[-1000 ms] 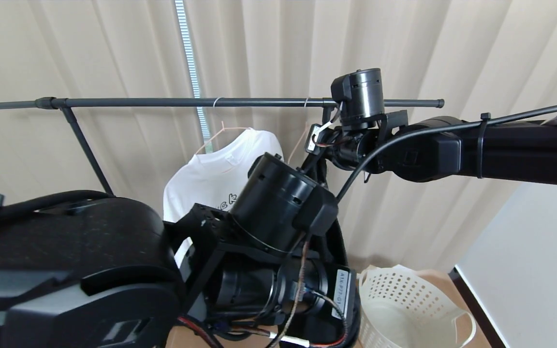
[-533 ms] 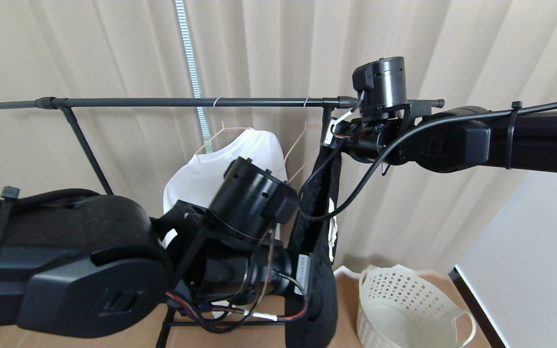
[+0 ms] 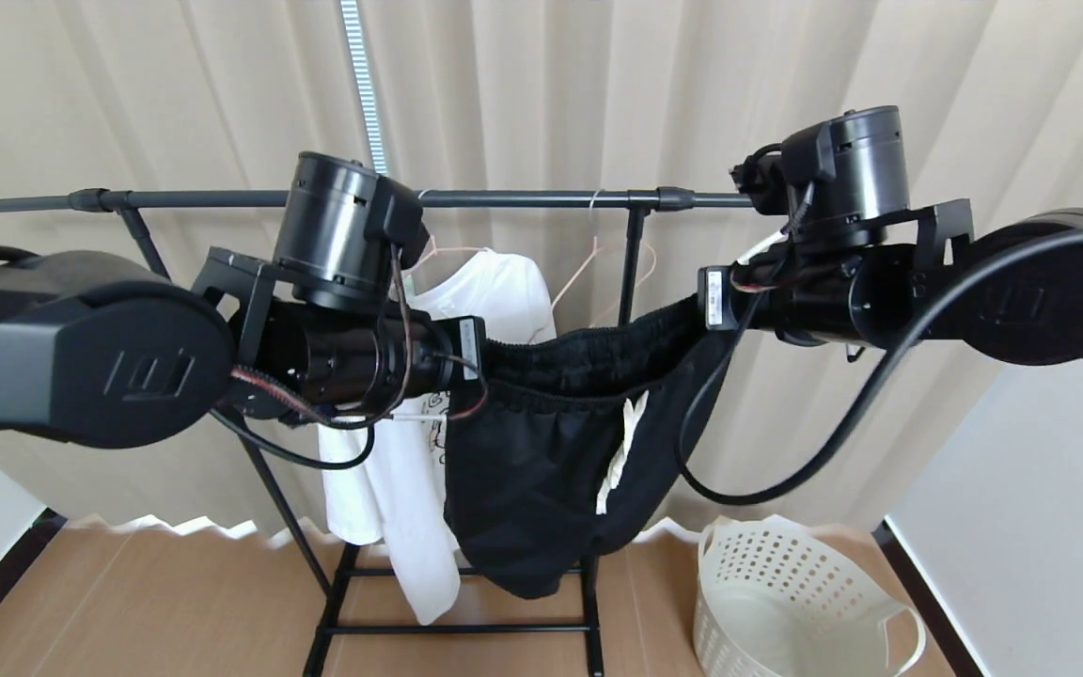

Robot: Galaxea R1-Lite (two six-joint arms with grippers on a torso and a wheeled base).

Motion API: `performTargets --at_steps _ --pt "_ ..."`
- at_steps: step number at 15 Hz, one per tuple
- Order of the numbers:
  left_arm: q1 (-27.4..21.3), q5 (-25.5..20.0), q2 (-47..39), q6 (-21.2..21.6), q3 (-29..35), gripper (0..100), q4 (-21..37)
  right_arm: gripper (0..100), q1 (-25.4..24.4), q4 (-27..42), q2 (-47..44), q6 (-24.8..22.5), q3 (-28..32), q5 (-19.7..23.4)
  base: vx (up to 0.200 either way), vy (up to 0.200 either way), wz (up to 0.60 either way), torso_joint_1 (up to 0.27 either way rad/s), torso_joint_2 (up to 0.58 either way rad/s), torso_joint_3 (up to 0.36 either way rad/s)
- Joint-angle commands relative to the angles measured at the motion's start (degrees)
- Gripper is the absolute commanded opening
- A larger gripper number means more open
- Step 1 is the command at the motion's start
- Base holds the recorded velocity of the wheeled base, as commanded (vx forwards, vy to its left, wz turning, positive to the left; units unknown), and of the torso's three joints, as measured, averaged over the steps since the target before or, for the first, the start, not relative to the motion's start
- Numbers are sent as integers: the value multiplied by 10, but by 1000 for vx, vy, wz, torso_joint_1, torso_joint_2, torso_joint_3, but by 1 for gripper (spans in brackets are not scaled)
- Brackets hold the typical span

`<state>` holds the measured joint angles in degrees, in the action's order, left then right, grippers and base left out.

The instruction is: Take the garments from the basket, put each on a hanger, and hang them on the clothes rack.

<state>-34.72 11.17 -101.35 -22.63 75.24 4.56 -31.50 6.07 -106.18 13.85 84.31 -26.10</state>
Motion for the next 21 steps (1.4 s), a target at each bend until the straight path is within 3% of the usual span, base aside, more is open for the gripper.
performTargets --at_steps 1,2,3,7,9,13,15,18,21 --pt "4 12 -44 -1 65 0 -5 0 -21 13 61 -44 -69 -4 0 0 0 0 0 0" --pt "3 19 -58 -1 89 0 -5 0 -24 13 70 -59 -90 -4 0 0 0 0 0 0" --pt "0 23 -70 -1 112 0 -5 100 -25 13 79 -77 -106 -4 0 0 0 0 0 0" --pt "-14 39 -101 -12 197 0 -3 100 -25 5 111 -220 -216 3 0 0 0 0 0 0" --pt "-19 54 -110 -12 217 0 -3 100 -29 5 113 -243 -231 31 0 0 0 0 0 0" --pt "-30 61 -111 -11 232 0 -3 100 -77 3 111 -260 -263 143 0 0 0 0 0 0" --pt "-31 61 -111 -11 227 0 -3 100 -88 -50 104 -255 -270 200 0 0 0 0 0 0" --pt "-31 61 -109 -11 216 0 -3 100 -91 -202 84 -211 -303 221 0 0 0 0 0 0" --pt "-35 61 -109 -10 214 0 -3 100 -91 -248 64 -179 -308 236 0 0 0 0 0 0"
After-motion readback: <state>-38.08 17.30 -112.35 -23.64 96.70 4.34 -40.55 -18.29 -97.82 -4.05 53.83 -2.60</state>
